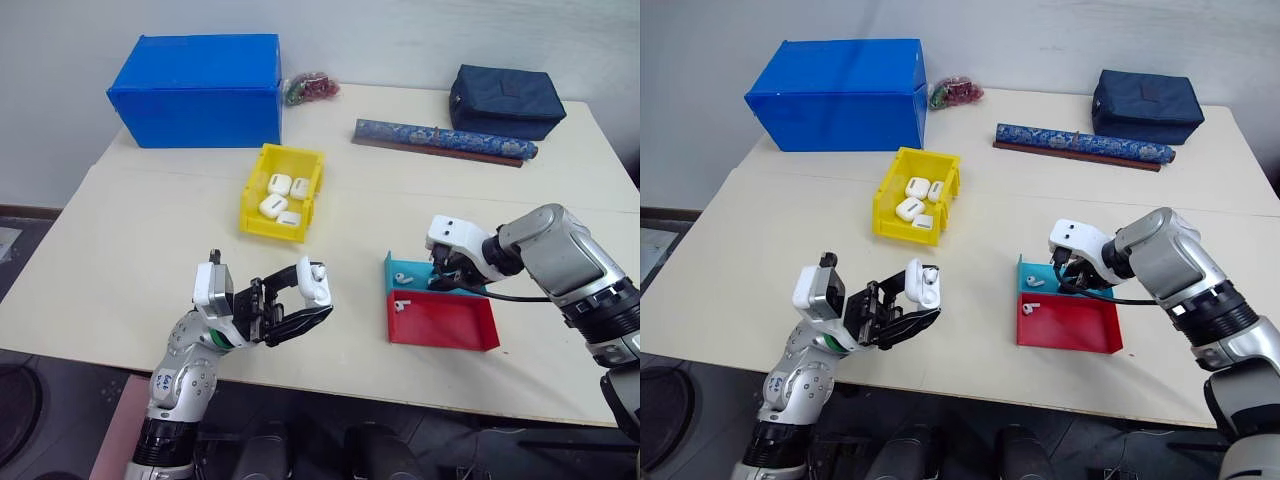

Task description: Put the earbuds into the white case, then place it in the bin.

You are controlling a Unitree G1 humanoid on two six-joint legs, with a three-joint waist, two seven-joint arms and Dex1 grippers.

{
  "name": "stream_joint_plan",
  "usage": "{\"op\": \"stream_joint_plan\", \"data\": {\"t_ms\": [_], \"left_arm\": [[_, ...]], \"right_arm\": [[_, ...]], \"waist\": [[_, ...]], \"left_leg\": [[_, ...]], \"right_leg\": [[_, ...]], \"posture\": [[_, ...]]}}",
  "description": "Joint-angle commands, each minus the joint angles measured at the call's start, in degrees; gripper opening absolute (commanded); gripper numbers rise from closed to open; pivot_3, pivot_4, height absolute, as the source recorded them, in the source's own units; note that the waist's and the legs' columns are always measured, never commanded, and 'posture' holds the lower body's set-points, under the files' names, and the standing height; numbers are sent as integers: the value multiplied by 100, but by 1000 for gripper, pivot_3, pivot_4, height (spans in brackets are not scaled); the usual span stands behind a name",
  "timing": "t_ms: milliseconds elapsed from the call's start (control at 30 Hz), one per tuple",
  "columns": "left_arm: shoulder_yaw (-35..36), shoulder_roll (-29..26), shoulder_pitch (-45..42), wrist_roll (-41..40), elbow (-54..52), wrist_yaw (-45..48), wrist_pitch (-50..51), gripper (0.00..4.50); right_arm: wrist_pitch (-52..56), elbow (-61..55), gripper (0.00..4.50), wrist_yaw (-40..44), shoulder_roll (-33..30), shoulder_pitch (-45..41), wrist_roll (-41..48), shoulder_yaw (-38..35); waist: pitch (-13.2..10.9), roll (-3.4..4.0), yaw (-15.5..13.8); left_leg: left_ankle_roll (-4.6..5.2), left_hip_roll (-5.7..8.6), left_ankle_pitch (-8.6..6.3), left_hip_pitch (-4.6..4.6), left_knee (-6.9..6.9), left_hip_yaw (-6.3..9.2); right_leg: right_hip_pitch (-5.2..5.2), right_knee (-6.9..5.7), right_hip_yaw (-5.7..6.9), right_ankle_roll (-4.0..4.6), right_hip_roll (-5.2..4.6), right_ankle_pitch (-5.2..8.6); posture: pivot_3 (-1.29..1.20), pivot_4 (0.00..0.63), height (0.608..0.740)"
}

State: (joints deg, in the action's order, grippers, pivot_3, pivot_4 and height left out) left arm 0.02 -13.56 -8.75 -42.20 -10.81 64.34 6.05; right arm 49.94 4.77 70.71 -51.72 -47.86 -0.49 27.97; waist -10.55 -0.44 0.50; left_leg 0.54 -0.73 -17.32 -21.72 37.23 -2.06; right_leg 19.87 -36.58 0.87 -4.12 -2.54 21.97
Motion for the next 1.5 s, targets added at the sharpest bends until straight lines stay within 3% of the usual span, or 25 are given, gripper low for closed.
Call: {"op": "stream_joint_plan", "data": {"t_ms": [33, 167, 367, 633, 833, 967, 1100, 1200, 1367, 1500], "left_arm": [[50, -4, -65, -18, -175, -7, -103, 2802], [54, -5, -59, -13, -179, -21, -105, 2802], [56, -19, -56, -17, -177, -26, -121, 2802], [42, -28, -87, -36, -165, -17, -120, 2802], [-40, 41, -238, -52, -87, 48, -110, 2802], [-92, 150, -462, -103, 44, 107, -78, 2802], [-134, 396, -856, -218, 299, 176, -4, 2802], [-97, 579, -1207, -308, 588, 224, 59, 2802], [-60, 768, -1607, -191, 970, 324, -46, 2802], [-28, 803, -1785, -167, 1150, 395, -61, 2802]], "right_arm": [[18, -64, 1807, 42, -104, 109, -62, -41], [7, -59, 1807, 34, -81, 125, -72, -51], [-45, -44, 434, 70, -67, 126, -98, -48], [-82, -135, 429, 70, -40, 191, -15, -215], [-122, -238, 428, 43, -245, 225, 300, -942], [88, -124, 428, -131, -105, 119, 1121, -2269], [322, -942, 428, 488, 263, 632, 3109, -4173], [1239, -1649, 428, -568, 1237, 750, 4422, -5268], [2190, -2720, 428, -1957, 2337, 1148, 6552, -5827], [1930, -3415, 428, -3023, 2911, 1535, 7501, -5564]], "waist": [[0, 0, 0], [0, 0, 0], [0, 0, 12], [0, 0, 25], [0, 0, 28], [-1, 1, 10], [-1, 0, -36], [-1, 0, -27], [-1, 0, -30], [-1, 0, -30]], "left_leg": [[0, 0, 0, 0, 0, 0], [0, 0, 0, 0, 1, 0], [0, 0, 0, 1, 2, 0], [0, 0, 0, 1, 3, 1], [0, 0, 0, 1, 4, 1], [0, 0, 0, -4, 5, 0], [-1, 0, 0, -4, 1, 7], [-1, -1, 1, -8, 2, 10], [-2, -3, 1, -15, 20, 12], [0, -2, 2, -58, 35, 11]], "right_leg": [[0, 0, 0, 0, 0, 0], [-1, 0, 1, 0, 0, 0], [-2, 0, 1, 0, 0, 0], [-2, -4, 1, 0, 0, 0], [-1, -6, 1, 0, 0, 0], [2, -8, 3, -1, 0, 0], [0, -11, 13, -2, 2, -1], [-1, -30, 18, -4, 3, -2], [1, -44, 21, -9, 4, -5], [45, -67, 16, -16, 3, -9]], "posture": [[0, 150, 740], [0, 150, 740], [0, 150, 740], [0, 150, 740], [0, 150, 740], [0, 150, 740], [0, 150, 740], [0, 150, 740], [0, 150, 740], [0, 150, 740]]}}
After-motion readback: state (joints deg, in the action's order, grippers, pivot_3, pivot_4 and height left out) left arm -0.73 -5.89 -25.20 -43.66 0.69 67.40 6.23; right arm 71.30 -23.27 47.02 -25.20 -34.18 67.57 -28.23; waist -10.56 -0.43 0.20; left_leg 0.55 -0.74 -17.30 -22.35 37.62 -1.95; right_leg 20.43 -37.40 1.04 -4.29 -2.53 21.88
